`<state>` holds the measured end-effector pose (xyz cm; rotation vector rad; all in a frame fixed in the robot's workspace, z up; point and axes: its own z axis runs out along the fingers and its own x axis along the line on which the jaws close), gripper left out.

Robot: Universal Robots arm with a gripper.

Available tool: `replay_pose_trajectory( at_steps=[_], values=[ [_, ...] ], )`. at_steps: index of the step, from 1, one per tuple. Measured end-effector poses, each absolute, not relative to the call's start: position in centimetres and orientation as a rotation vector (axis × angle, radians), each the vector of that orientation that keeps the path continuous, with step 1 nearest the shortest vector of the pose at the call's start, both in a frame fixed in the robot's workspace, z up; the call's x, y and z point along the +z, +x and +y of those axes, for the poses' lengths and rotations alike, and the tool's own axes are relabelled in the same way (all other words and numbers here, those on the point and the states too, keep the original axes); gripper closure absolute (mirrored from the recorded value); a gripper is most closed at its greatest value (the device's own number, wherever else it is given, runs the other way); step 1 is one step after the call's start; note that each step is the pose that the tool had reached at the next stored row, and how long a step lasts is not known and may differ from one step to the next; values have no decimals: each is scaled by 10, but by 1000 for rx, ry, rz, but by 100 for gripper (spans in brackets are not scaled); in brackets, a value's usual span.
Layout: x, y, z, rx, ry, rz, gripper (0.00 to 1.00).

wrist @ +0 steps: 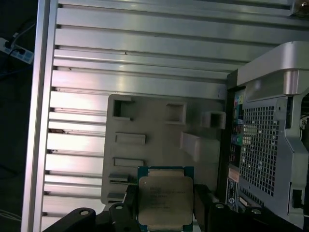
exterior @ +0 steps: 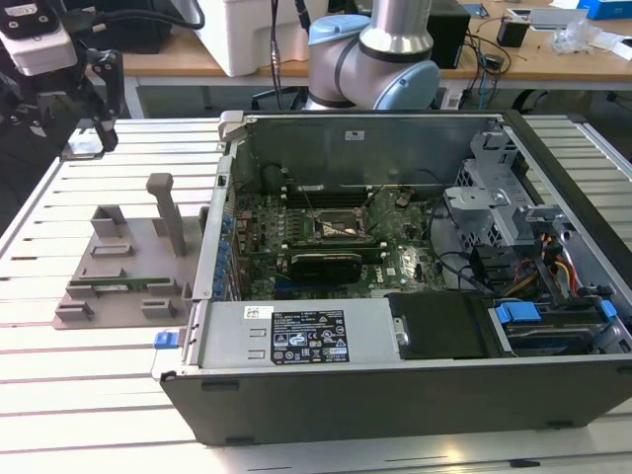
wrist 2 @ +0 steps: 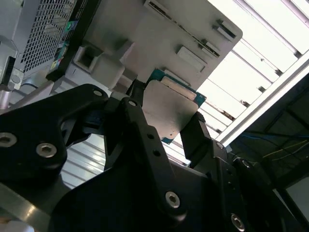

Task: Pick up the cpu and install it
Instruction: 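Pick up the cpu and move it towards the insertion slot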

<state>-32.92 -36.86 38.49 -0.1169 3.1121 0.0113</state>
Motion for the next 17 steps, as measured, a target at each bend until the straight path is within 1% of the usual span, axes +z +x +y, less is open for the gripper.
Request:
replay_pose_trajectory(
  at_steps=[17],
  values=[
    [385, -279, -369, 11, -117, 3112, 45]
  ],
)
